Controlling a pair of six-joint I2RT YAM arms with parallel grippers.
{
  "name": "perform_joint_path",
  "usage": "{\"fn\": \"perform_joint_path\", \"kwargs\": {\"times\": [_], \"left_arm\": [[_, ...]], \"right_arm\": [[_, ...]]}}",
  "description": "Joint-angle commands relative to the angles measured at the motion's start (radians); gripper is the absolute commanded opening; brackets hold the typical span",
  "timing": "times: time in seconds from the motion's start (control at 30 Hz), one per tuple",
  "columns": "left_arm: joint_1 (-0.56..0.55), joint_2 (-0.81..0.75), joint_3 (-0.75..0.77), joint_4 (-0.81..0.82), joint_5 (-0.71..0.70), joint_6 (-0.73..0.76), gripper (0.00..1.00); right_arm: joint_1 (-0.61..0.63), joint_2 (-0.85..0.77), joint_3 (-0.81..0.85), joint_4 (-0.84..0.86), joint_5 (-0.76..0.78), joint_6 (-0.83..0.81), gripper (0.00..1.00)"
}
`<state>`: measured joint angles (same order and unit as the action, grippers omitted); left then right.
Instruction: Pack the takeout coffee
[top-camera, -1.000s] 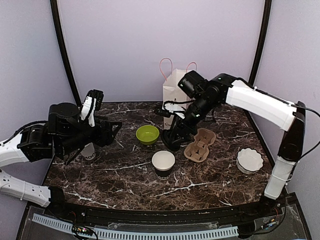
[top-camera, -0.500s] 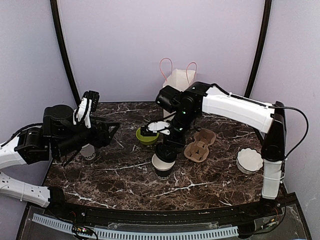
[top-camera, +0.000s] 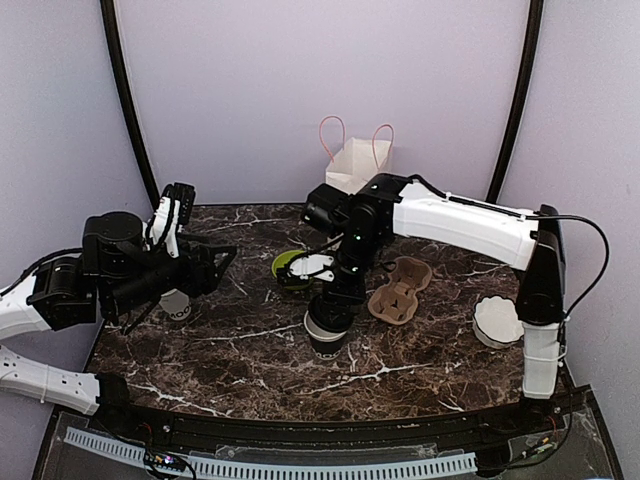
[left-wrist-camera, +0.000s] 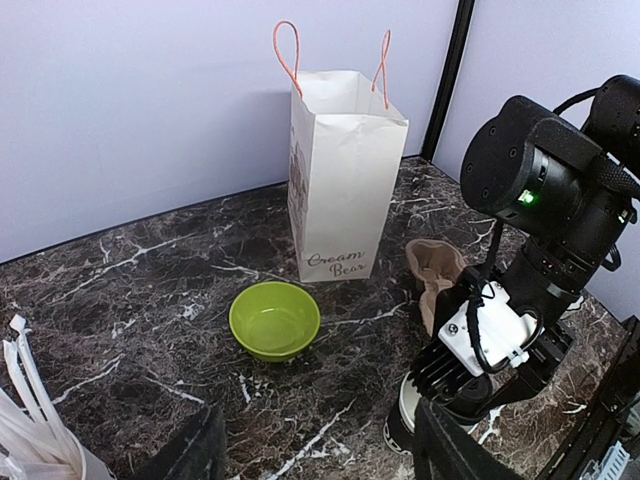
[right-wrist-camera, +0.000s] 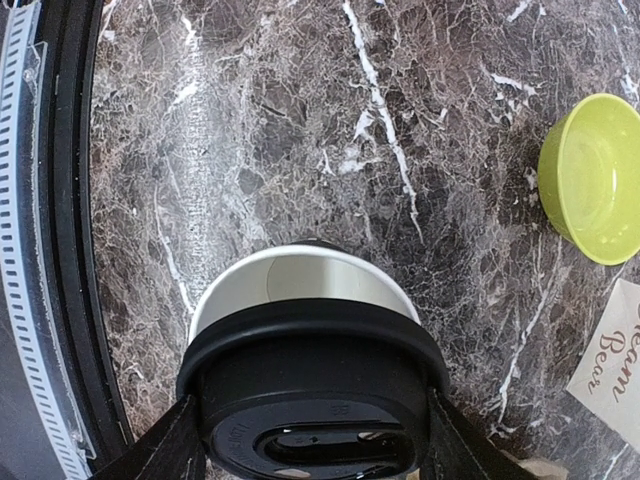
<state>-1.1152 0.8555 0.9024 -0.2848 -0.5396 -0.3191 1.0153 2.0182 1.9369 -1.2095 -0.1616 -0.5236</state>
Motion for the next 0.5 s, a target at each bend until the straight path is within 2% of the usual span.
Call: {"fn": "perform_joint_path", "kwargs": {"times": [0.0,0.33,0.43,0.47], "left_arm": [[0.003,-0.022,-0.017,0.021,-0.003,-0.001,0.66],[0.003,-0.023,-0.031,0.023,-0.003,-0.008,0.66],[0.003,-0.016,-0.028,0.016,-0.006,-0.006,0.67],[0.003,-0.014,-0.027,0.010,-0.006,-0.006,0.67]], "right_arm": [[0.018,0.019,0.010,-0.011,0.011,-0.009,0.66],[0.032,0.034,0.019,-0.016,0.012,-0.010,0.74],[0.032,0.022,0.028,-0.016,0.009,-0.012,0.86],[0.031,0.016,0.033,-0.016,0.004,-0.012,0.87]]}}
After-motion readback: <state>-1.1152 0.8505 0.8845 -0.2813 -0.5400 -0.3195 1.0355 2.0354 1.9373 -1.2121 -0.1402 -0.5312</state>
